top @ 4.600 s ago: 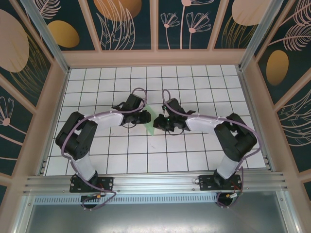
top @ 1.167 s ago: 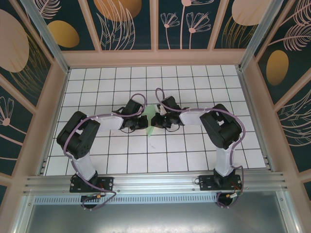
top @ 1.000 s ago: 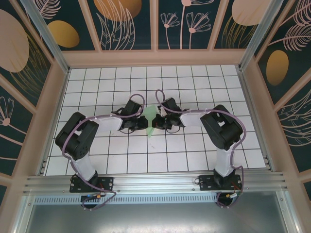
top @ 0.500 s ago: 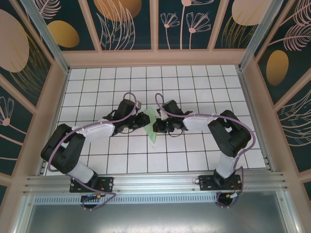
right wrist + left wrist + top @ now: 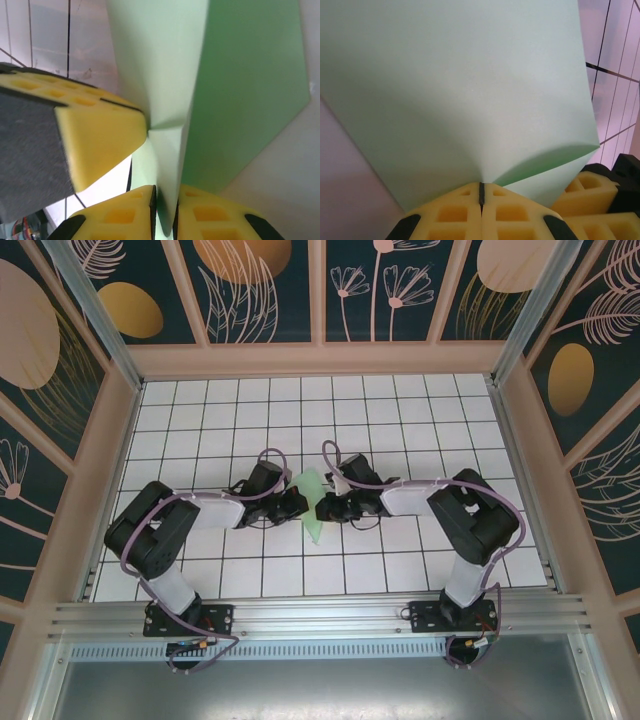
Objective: Fold a paper plane with a square sheet of paper (pick it up from the middle)
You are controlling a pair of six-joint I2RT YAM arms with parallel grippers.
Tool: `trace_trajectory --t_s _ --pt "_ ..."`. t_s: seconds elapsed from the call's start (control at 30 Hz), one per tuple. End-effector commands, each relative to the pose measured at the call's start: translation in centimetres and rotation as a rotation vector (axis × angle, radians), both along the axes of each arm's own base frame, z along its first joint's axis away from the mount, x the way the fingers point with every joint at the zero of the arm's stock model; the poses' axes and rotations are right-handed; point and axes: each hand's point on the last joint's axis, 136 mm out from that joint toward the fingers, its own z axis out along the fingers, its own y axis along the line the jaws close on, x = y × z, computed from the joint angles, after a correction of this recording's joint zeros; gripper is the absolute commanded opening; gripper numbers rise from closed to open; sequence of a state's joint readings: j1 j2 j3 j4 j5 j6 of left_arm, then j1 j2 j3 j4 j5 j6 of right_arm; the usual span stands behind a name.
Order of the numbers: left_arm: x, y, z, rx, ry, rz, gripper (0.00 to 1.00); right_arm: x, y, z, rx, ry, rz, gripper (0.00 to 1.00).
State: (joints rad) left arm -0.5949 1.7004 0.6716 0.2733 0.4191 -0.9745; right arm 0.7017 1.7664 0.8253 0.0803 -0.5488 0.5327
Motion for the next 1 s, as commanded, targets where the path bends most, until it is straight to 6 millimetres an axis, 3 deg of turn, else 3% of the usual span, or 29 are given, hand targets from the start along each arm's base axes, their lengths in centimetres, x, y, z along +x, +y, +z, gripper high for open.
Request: trace_trajectory --t_s 0.0,0.1,0.17,0.43,0.6,0.87,0.97 --pt "0.2 -0.1 -0.1 0.002 -0.018 -0.001 0.06 -0.2 0.6 2.5 0.103 -0.030 0.007 0.23" --pt "0.4 0.1 -0.2 0.028 -0.029 -0.003 0.05 -0.6 0.7 2.7 0.133 -0.020 0.007 0.26" --pt "0.2 0.3 -1.3 0.052 -0.007 -0.005 0.05 -0.8 0.6 2.7 0.141 -0.011 -0.002 0.26" --pt "0.3 0.3 -1.3 0.048 -0.012 -0.005 0.05 -0.9 0.3 1.3 0.103 0.006 -0.031 0.26" --pt "0.5 0.3 -0.9 0.041 -0.024 0.003 0.05 -0.8 0.8 1.6 0.108 -0.008 -0.037 0.20" --pt "0.5 0.3 -0.8 0.036 -0.030 0.007 0.05 -1.3 1.2 0.8 0.077 0.004 -0.048 0.21" --pt "0.6 0.2 -0.6 0.033 -0.035 0.007 0.05 -1.3 1.1 0.5 0.068 0.009 -0.058 0.11"
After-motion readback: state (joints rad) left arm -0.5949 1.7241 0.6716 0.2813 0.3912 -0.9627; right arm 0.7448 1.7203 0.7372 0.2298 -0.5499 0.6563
